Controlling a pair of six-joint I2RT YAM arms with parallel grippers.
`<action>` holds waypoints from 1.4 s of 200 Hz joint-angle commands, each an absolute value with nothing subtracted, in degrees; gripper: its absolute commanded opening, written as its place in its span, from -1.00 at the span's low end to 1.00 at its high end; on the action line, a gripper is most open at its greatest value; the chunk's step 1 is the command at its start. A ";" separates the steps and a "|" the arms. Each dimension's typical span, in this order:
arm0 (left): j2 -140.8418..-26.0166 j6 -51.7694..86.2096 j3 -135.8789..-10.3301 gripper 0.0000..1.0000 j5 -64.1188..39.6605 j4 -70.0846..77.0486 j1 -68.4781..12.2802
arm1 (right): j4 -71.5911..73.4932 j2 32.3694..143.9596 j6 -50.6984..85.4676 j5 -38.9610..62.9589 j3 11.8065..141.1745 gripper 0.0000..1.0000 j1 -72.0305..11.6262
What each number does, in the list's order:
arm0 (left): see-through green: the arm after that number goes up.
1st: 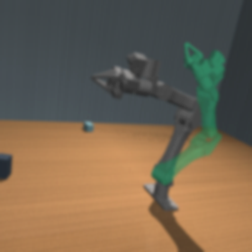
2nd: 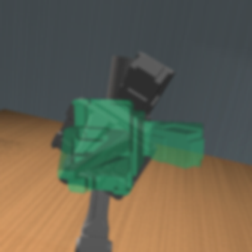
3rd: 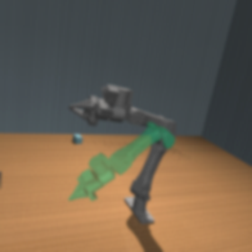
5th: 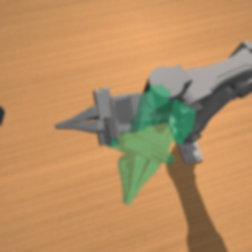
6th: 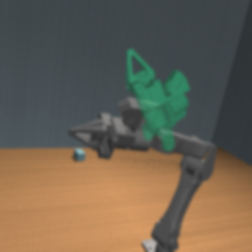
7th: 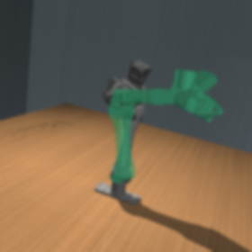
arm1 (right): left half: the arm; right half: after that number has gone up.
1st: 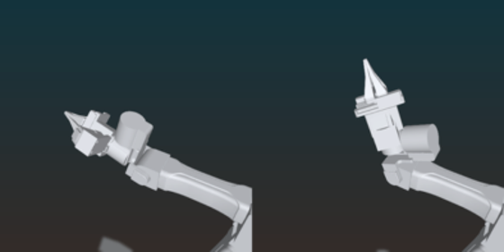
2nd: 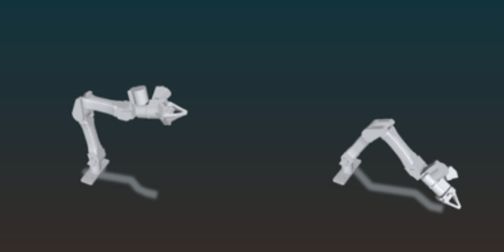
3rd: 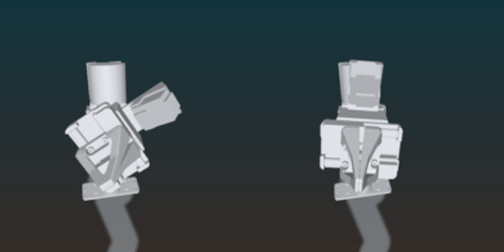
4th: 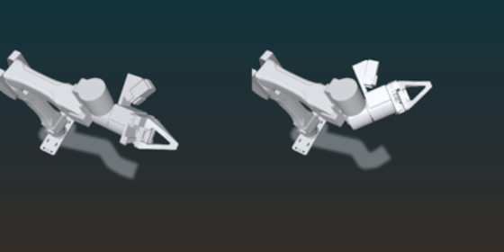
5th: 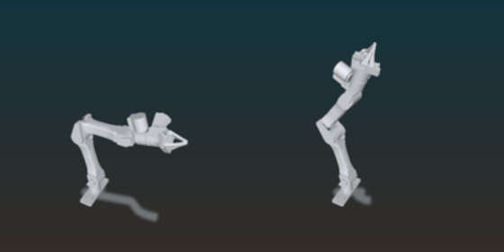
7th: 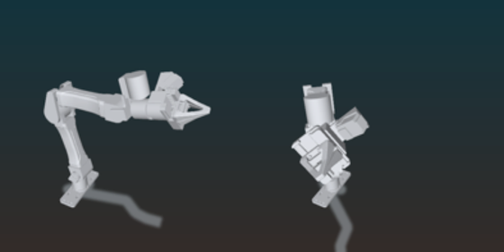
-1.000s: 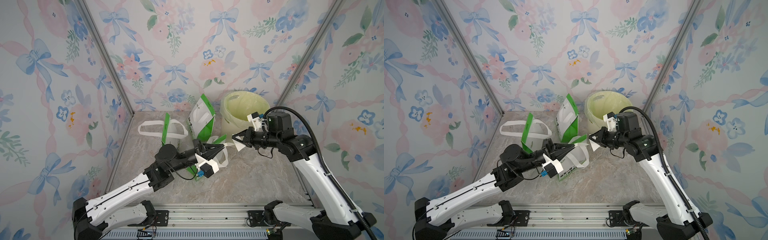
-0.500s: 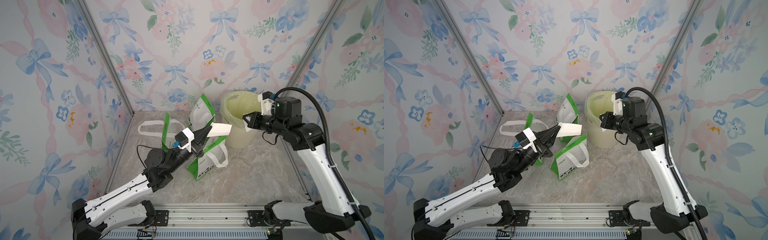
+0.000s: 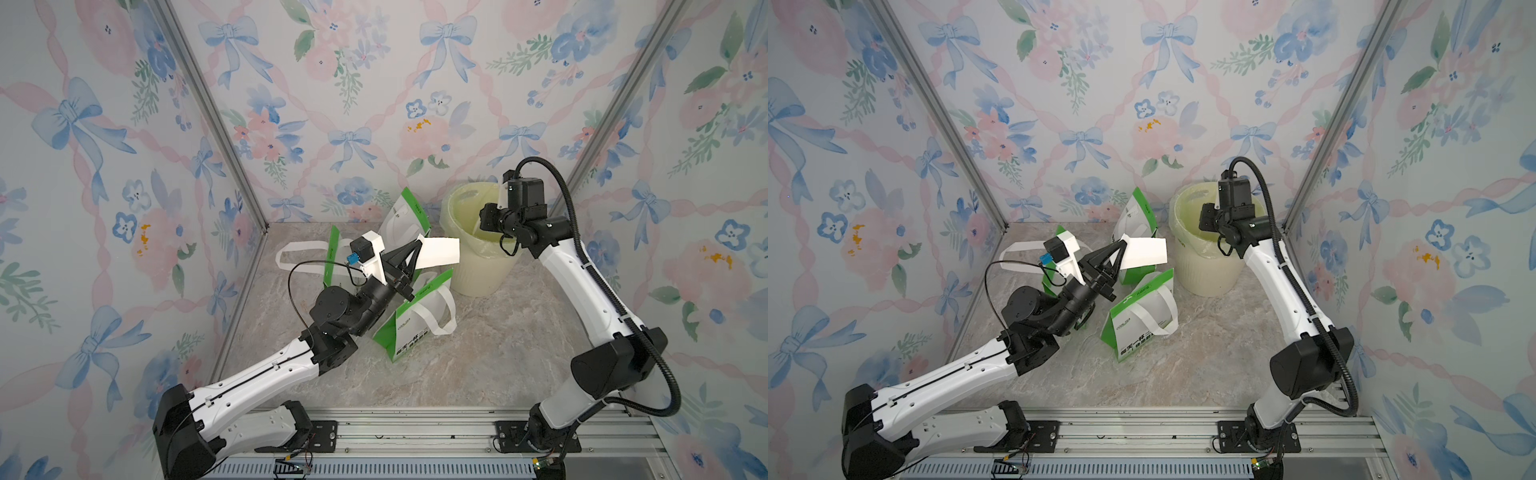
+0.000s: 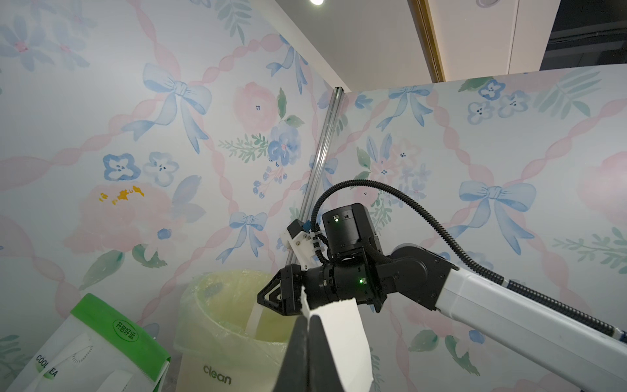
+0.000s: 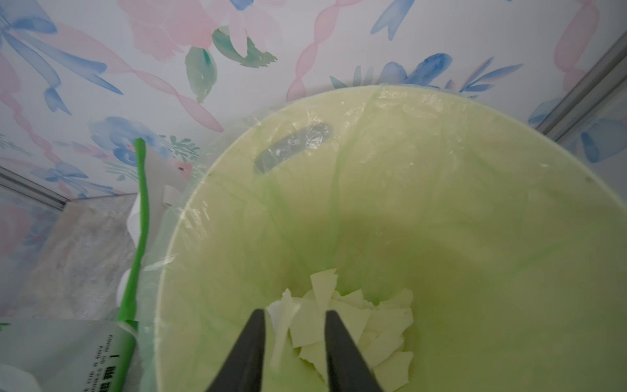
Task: Shred takeout receipts and throw away
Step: Place the takeout receipt in the trash bin, then shred the takeout receipt.
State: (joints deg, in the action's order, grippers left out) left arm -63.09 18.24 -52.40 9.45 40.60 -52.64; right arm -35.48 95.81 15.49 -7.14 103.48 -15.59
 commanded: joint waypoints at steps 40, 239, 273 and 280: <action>-64.66 24.06 -54.78 -1.00 7.73 40.52 -50.30 | -39.15 92.82 13.30 -7.63 109.54 0.07 -15.67; -65.66 31.72 -54.93 -1.00 -7.08 40.50 -48.73 | -37.01 72.95 30.68 44.24 96.78 -0.11 -27.94; -65.87 31.89 -55.21 -1.00 -7.39 40.47 -48.78 | -33.91 72.37 32.61 45.09 94.11 -0.31 -28.31; -65.83 31.77 -55.10 -1.00 -7.54 40.52 -48.78 | -32.76 72.03 33.15 45.06 93.51 -0.44 -28.32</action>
